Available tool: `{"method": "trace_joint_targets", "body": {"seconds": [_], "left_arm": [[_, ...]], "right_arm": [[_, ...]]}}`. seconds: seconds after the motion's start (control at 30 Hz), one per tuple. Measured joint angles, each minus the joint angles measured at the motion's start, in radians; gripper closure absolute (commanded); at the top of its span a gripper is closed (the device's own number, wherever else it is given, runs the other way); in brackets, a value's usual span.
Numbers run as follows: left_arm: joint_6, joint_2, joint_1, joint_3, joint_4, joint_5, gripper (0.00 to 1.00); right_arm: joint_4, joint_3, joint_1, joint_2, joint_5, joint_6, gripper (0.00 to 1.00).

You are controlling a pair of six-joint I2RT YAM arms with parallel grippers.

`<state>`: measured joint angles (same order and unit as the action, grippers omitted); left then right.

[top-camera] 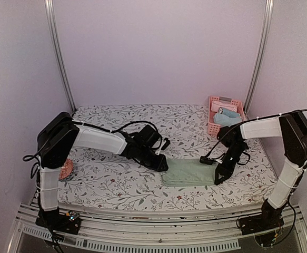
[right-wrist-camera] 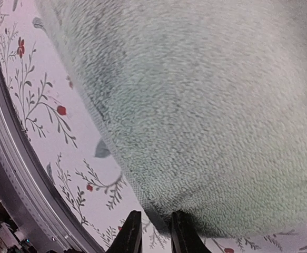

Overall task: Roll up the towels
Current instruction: Rotate the towel at the center of the board.

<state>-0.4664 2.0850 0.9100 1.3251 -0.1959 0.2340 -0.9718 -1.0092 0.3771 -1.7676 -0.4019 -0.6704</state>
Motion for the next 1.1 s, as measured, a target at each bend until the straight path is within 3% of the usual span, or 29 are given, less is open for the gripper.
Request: {"method": "trace_joint_targets", "body": {"seconds": [0.13, 0.23, 0.4, 0.53, 0.67, 0.9, 1.1], "left_arm": [[0.079, 0.061, -0.122, 0.135, -0.097, -0.086, 0.76], [0.13, 0.089, -0.196, 0.251, -0.174, -0.15, 0.75], [0.161, -0.013, -0.211, 0.261, -0.204, -0.183, 0.73], [0.138, -0.205, -0.178, 0.084, -0.147, -0.121, 0.75], [0.111, -0.293, -0.142, -0.032, -0.076, -0.044, 0.82], [0.101, -0.246, -0.03, -0.091, -0.033, 0.091, 0.98], [0.103, -0.133, 0.043, -0.081, -0.04, 0.16, 1.0]], "right_arm": [[-0.05, -0.143, 0.148, -0.098, -0.04, 0.021, 0.76], [-0.101, -0.354, 0.232, -0.188, -0.151, 0.029, 0.72], [-0.1, -0.542, 0.232, -0.166, -0.246, 0.033, 0.71], [-0.098, -0.527, 0.129, -0.142, -0.238, 0.053, 0.74], [-0.073, -0.446, 0.021, -0.142, -0.174, 0.072, 0.74], [-0.035, -0.341, -0.057, -0.142, -0.082, 0.079, 0.75], [0.009, -0.284, -0.073, -0.15, -0.021, 0.074, 0.79]]}}
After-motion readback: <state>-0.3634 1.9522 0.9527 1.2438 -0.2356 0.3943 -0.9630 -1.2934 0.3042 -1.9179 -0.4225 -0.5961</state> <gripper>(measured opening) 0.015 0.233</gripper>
